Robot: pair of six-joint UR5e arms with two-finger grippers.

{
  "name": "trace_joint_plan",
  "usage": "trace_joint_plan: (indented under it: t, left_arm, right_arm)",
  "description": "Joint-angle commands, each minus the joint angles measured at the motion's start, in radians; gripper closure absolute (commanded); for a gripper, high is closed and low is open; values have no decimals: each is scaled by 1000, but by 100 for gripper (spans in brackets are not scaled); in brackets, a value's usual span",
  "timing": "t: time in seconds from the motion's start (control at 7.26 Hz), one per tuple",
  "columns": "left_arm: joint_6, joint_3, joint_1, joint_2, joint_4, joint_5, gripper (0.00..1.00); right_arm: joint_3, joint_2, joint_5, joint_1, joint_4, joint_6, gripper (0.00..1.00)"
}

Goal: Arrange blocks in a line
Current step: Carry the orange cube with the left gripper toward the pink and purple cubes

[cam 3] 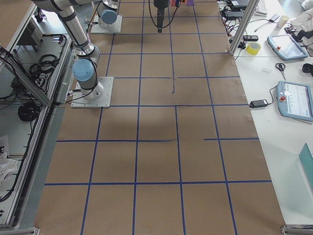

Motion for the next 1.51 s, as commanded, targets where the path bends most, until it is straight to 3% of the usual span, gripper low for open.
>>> trace_joint_plan:
  t: [0.0, 0.14, 0.41, 0.69, 1.38]
  left_arm:
    - [134, 24, 96, -38, 19, -23, 100]
    - [136, 36, 145, -58, 9, -81, 100]
    - [128, 147, 155, -104, -55, -85, 100]
    - [113, 183, 155, -155, -110, -164, 100]
    - [131, 179, 155, -166, -113, -119, 100]
  right_arm:
    - [0, -2, -7, 0, 1, 0, 0]
    - [-1, -2, -7, 0, 0, 0, 0]
    - [-3, -2, -4, 0, 1, 0, 0]
    - [-2, -2, 1, 1, 3, -2, 0]
    - [0, 2, 4, 3, 1, 0, 0]
